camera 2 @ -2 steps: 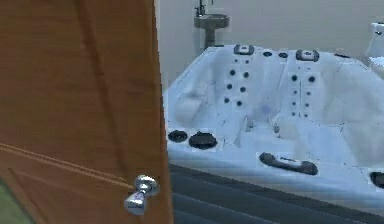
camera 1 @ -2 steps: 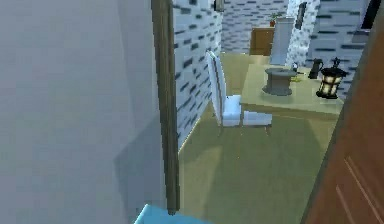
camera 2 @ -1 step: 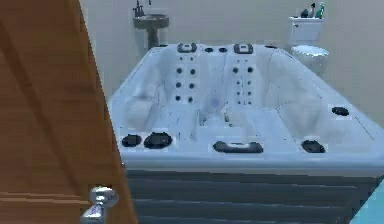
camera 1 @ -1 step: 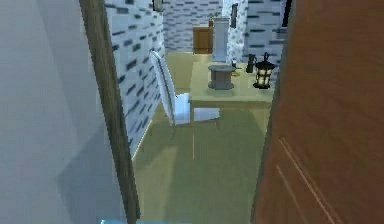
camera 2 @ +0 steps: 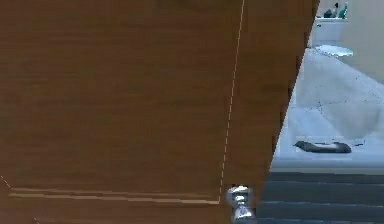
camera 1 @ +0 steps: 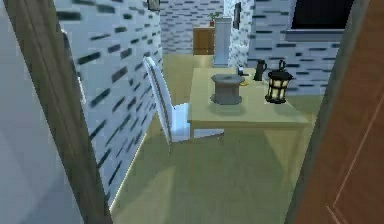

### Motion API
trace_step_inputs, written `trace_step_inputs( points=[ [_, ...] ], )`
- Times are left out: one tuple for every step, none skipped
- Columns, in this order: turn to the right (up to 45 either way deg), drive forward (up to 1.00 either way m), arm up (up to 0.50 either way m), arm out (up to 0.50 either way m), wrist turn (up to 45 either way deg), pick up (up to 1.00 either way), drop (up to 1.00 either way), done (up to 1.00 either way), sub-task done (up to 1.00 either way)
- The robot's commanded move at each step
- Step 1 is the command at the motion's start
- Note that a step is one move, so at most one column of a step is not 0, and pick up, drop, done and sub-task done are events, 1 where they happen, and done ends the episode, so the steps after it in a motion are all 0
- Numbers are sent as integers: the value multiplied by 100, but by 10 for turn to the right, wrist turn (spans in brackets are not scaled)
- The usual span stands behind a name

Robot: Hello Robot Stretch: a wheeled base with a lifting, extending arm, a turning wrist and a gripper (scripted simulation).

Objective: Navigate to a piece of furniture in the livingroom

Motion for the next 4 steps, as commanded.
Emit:
trace_step_inputs(
  points=[
    [120,0,0,0,0,0,0,0,0],
    [0,85,0,0,0,0,0,0,0],
    [210,0,0,0,0,0,0,0,0],
    [0,40,0,0,0,0,0,0,0]
  ],
)
